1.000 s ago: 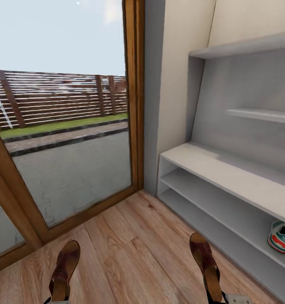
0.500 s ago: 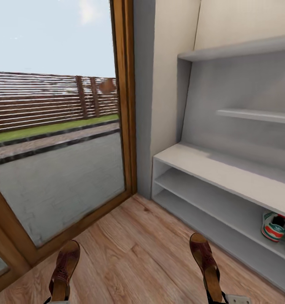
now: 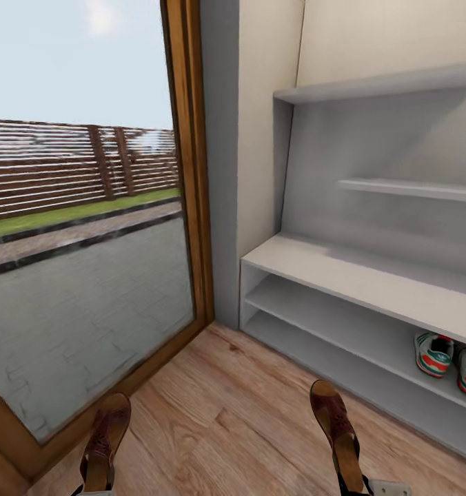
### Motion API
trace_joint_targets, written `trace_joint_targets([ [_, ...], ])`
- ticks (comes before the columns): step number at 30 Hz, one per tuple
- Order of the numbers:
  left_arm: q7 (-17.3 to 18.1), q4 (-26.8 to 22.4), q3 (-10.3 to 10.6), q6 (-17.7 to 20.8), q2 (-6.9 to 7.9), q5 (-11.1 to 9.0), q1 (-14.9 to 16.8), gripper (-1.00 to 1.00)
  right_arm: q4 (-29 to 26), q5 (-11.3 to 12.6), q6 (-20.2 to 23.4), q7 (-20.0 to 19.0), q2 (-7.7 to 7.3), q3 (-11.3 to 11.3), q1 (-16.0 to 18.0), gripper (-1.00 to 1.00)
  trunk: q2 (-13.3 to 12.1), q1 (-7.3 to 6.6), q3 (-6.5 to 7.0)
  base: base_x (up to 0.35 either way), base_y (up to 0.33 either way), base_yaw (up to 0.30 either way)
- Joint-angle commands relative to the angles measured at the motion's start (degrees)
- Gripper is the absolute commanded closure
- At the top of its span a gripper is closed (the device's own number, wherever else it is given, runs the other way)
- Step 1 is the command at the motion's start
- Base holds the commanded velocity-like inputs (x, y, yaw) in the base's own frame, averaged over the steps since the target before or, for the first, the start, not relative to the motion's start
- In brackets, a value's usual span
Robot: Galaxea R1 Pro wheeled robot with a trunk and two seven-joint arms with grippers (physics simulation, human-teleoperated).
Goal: Pick up the two gym shoes and the two sandals from the corridor floor and place them onto the hallstand (shoe rack) in the corridor, making sure they are on the rack and not on the floor. Arrange them so the two gym shoes are next to each other and the two sandals are next to each other.
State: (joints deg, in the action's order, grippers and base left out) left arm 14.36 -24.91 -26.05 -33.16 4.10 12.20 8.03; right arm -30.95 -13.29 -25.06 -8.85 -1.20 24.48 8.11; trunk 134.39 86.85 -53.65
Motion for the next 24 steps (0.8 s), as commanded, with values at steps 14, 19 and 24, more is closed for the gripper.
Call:
trace_joint_targets([
  [14,0.31,0.04,-0.50,-0.23,-0.04,0.53,0.05,1.00,0.01,-0.25,-0.16,-0.53,0.03,0.48,0.06,1.00,0.02,-0.01,0.42,0.004,0.276,-0.257],
  [19,0.31,0.04,-0.50,-0.23,-0.05,0.54,0.05,1.00,-0.01,-0.25,-0.16,-0.54,0.04,0.48,0.06,1.00,0.02,-0.01,0.59,0.000,0.075,-0.257],
  [24,0.31,0.04,-0.50,-0.23,-0.04,0.54,0.05,1.00,0.00,-0.25,-0.16,-0.55,0.05,0.48,0.06,1.00,0.02,-0.01,0.76,0.000,0.017,-0.257],
])
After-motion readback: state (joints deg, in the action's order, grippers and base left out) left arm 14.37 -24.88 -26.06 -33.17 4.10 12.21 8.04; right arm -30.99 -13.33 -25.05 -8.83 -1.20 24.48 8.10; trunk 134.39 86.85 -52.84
